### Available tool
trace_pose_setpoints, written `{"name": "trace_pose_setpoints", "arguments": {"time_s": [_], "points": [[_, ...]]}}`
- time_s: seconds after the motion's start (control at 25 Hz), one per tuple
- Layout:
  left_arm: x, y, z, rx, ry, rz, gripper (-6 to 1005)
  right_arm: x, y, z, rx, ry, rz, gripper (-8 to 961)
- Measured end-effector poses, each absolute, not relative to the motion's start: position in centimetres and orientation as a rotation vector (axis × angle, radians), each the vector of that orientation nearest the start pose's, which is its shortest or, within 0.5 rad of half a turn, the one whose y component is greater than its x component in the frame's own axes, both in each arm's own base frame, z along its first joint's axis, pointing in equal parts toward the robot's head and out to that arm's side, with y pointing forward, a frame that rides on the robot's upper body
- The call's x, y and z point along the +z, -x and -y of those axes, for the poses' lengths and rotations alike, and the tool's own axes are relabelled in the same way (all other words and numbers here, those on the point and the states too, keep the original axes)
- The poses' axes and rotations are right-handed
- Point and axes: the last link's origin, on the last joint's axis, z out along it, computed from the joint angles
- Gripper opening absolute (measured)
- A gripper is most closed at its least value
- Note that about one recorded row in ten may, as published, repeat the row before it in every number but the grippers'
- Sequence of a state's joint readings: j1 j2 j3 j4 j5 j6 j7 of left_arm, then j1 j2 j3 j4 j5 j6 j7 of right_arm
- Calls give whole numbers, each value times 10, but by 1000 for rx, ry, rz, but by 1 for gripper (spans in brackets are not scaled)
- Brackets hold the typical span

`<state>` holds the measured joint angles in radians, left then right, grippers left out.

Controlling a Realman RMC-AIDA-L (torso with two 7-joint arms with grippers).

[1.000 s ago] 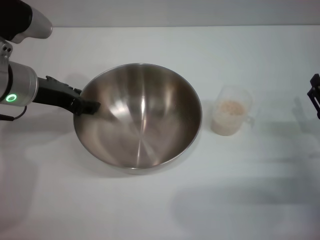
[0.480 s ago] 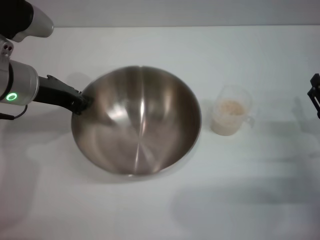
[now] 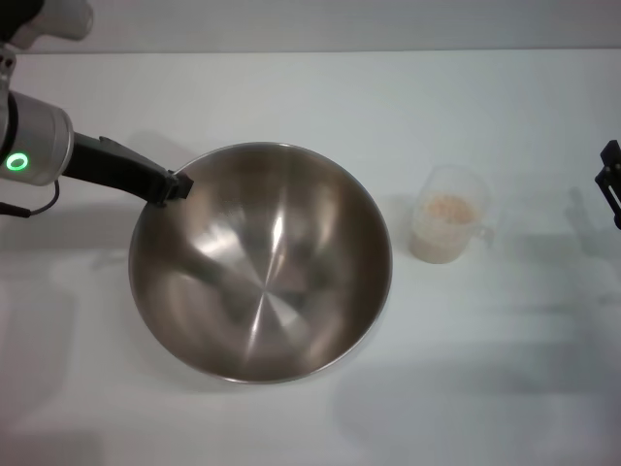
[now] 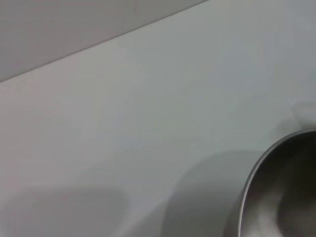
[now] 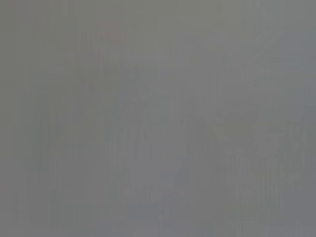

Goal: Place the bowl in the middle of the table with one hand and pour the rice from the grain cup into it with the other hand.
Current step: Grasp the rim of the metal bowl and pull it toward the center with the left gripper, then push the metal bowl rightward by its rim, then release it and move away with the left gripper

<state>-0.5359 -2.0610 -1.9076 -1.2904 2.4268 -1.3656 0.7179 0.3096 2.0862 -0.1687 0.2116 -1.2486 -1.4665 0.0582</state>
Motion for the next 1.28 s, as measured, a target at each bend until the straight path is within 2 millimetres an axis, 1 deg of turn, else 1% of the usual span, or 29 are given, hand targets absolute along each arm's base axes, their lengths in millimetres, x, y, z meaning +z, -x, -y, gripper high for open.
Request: {"name": "trace_pose_setpoints", "arguments": {"time_s": [0.16, 0.28, 0.44, 0.56, 0.64, 0.68, 0.84, 1.04, 1.16, 1.28], "points": [[20, 192, -379, 127, 2556, 971, 37, -21, -350, -251, 700, 1495, -539, 798], [19, 188, -382, 124, 2561, 985, 39, -21, -350, -251, 700, 1494, -540, 798], [16, 178, -390, 104, 2571, 980, 43, -22, -350, -250, 700, 1494, -541, 800], [8, 166, -398, 107, 2601, 972, 45, -22, -350, -250, 700, 1494, -541, 799], [7, 163, -400, 108, 2606, 976, 47, -22, -350, -250, 699, 1494, -542, 799], [6, 160, -405, 104, 2611, 998, 47, -22, -351, -250, 699, 1494, -542, 799], [8, 155, -412, 79, 2606, 1010, 50, -21, -351, -250, 698, 1493, -541, 798], [14, 147, -422, 82, 2583, 973, 54, -21, -352, -250, 693, 1495, -540, 799], [19, 144, -429, 98, 2551, 969, 57, -21, -353, -251, 685, 1498, -543, 800], [20, 143, -432, 97, 2542, 971, 59, -20, -353, -251, 684, 1498, -542, 799]]}}
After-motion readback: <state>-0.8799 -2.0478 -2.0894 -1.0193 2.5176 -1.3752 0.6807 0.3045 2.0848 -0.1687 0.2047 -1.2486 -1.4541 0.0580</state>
